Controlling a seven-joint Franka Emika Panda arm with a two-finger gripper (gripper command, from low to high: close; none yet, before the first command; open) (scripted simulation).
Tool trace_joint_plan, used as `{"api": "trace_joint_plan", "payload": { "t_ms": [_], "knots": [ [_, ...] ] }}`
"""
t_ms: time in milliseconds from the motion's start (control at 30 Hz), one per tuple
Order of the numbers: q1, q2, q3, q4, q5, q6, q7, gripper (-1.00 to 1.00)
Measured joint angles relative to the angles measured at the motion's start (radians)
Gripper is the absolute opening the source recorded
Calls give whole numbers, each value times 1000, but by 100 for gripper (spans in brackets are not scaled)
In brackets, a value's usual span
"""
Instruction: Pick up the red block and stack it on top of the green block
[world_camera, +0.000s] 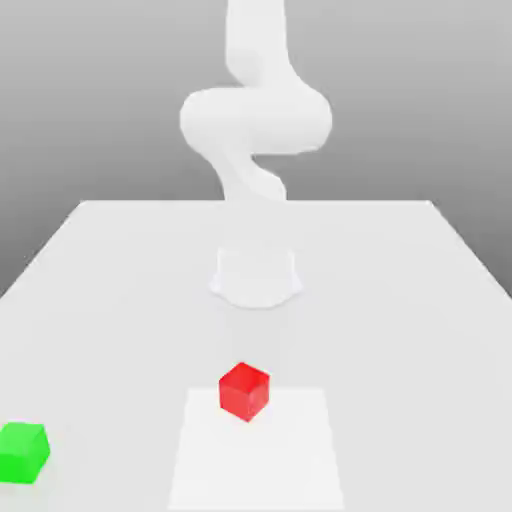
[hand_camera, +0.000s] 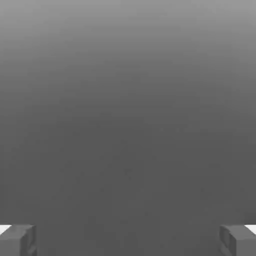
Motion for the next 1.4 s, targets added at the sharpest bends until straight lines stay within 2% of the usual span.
{"api": "trace_joint_plan", "payload": {
  "t_ms": [433, 567, 667, 800, 833, 1067, 1200, 1333, 1400],
  "knots": [
    [-123, 404, 103, -402, 16, 312, 350, 0],
    [-149, 592, 117, -526, 31, 452, 464, 0],
    [-162, 752, 105, -540, -17, 578, 534, 0],
    [-102, 903, 29, -525, -89, 706, 588, 0],
    [-92, 922, 17, -523, -95, 722, 592, -100],
    [-92, 917, 18, -523, -97, 720, 595, -100],
    [-107, 795, 52, -539, -29, 614, 547, -100],
    [-88, 661, 43, -557, 18, 497, 511, -100],
    [-103, 666, 15, -509, 51, 455, 470, -100]
  ]
}}
